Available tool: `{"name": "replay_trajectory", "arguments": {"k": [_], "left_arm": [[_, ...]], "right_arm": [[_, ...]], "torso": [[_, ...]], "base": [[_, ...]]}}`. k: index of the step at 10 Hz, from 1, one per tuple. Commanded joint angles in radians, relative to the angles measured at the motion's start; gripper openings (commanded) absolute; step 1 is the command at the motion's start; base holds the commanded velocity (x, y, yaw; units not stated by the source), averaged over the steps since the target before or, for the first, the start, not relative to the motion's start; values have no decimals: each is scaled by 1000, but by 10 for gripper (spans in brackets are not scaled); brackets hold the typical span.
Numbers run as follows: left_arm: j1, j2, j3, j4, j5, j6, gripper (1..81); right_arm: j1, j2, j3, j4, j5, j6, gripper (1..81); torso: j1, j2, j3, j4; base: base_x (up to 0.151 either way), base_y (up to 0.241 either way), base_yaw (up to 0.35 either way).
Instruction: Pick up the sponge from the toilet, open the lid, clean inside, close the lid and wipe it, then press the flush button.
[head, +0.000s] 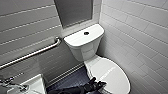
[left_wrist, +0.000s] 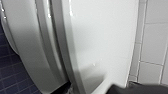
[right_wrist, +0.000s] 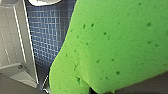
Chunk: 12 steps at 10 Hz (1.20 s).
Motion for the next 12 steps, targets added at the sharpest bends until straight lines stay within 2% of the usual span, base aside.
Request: {"name": "replay_trajectory", "arguments": {"k": [1,8,12], "left_arm": [[-134,52,27,8,-8,11,811],[-232,40,94,-2,-25,-46,811],[-245,-86,312,-2,-80,-87,811]], "right_arm": [[-24,-28,11,-31,-27,3,10],[-30,-28,8,-31,-27,3,10],[-26,-22,5,-31,-27,3,10]], "torso": [[0,0,0,0],[0,0,0,0],[0,0,-1,0]], "base": [[0,0,0],[0,0,0],[0,0,0]]}}
